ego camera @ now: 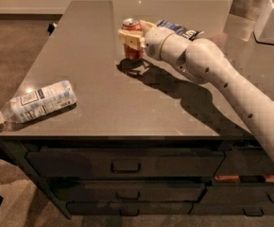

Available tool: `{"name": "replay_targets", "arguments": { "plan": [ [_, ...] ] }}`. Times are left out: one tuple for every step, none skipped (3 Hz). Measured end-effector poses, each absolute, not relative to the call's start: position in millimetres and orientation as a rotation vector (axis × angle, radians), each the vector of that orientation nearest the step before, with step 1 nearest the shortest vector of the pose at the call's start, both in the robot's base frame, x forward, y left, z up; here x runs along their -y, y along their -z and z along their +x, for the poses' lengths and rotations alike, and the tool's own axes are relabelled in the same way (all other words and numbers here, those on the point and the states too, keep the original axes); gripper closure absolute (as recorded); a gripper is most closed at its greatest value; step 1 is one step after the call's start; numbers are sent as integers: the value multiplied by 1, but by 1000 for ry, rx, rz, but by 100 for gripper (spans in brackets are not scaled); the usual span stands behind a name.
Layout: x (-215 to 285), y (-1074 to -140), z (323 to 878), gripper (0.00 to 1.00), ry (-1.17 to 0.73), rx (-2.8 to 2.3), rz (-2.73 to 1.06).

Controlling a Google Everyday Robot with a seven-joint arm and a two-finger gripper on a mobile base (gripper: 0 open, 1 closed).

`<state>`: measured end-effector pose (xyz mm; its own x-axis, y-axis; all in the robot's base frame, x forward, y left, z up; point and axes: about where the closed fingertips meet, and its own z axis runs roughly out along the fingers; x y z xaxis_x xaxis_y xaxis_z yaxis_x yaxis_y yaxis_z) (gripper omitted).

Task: Place coke can upright

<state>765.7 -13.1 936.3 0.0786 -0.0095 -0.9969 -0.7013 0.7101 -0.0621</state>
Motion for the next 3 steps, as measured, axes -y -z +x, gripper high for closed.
{"name": "replay_targets", "arguments": {
  "plan": [
    [16, -932, 768, 28, -573, -1416, -635],
    [12, -933, 768, 0, -579, -1414, -639],
    [12, -933, 768, 0, -579, -1414, -639]
  ]
}}
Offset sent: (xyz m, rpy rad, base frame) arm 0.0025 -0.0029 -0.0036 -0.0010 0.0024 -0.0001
